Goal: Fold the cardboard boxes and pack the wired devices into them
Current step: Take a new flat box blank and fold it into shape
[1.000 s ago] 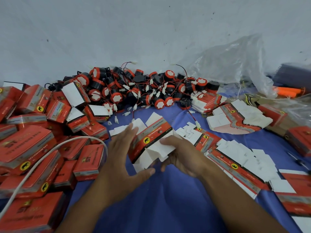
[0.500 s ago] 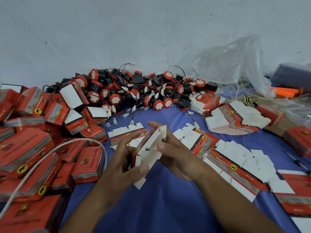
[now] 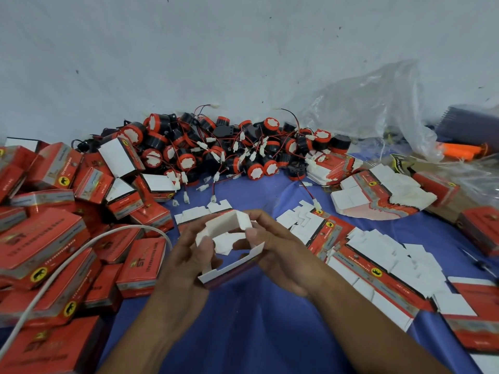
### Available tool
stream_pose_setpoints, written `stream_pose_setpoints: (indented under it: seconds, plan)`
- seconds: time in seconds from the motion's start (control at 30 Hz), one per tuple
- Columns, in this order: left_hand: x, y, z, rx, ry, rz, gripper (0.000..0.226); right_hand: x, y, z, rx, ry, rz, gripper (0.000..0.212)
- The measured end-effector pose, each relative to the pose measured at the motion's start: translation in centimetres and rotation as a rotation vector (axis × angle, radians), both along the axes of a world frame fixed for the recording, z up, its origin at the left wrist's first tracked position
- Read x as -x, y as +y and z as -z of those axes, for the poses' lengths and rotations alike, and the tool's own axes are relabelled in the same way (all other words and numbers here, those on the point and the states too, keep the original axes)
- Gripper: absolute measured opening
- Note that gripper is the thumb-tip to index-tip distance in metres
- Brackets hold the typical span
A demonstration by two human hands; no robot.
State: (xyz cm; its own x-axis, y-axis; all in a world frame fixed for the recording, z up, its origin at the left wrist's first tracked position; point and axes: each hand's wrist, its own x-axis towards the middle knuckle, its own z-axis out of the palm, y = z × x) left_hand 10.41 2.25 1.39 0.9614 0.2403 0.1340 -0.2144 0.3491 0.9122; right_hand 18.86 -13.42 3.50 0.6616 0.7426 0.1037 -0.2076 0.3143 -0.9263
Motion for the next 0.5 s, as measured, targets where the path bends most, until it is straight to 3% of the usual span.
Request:
stream_pose_setpoints:
  seconds: [0.2, 0.33, 0.5]
  plan:
    - [-0.3, -0.2, 0.7, -0.045, 0.104, -0.114, 0.033, 0.2, 0.7, 0.4, 0.081, -0.085, 0.029, 0.039]
    - [-0.6, -0.6, -0.1, -0.090, 0.015, -0.141, 0.031, 0.2, 1.5, 0.6, 0.081, -0.007, 0.151, 0.033]
    - [-0.5, -1.2, -0.7, -0.392, -0.090, -0.132, 0.033, -0.3, 1.2, 0.8, 0.090, 0.107, 0.273, 0.028]
